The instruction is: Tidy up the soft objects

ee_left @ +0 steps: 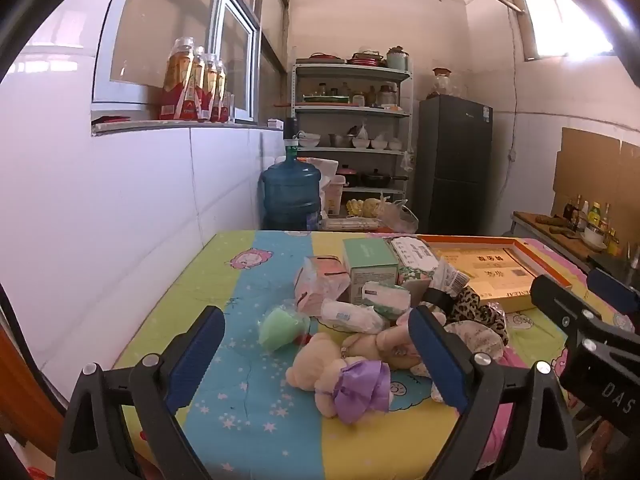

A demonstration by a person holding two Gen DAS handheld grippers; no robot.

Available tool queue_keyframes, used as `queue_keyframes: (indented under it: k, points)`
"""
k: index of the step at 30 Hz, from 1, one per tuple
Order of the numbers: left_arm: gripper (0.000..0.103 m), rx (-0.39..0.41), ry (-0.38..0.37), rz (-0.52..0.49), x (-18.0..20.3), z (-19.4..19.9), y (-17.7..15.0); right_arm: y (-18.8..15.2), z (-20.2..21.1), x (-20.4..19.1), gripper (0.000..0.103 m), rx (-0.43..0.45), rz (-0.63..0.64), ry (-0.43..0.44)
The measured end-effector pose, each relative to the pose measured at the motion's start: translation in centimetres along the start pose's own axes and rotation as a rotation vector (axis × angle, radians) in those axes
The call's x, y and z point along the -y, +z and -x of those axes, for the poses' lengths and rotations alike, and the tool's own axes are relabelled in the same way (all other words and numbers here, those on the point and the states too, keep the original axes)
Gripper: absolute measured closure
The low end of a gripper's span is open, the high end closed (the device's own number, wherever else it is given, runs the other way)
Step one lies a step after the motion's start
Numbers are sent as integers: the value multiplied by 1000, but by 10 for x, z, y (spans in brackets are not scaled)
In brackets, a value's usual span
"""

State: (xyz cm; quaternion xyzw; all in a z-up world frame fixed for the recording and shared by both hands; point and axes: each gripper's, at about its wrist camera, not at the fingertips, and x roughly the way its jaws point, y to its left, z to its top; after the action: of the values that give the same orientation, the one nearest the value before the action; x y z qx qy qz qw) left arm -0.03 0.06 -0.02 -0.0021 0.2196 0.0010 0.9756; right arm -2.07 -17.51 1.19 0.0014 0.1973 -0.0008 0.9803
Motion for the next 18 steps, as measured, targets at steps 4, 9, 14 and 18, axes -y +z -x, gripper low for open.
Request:
queue_keyframes:
  k: [4,9,14,18]
  points:
    - [9,18,1,11,0,3,0,-1,-3,2,16,-7,-2,6]
    - [10,9,-1,22,-1,1,-7,-2,0,-12,15,0,1,16]
    - [10,4,-10,20,-3,0,-8,-1,0,-13,15,4,10,21]
    - [10,6,-10,20,-4,0,-8,-5,1,-9,15,9,2,31]
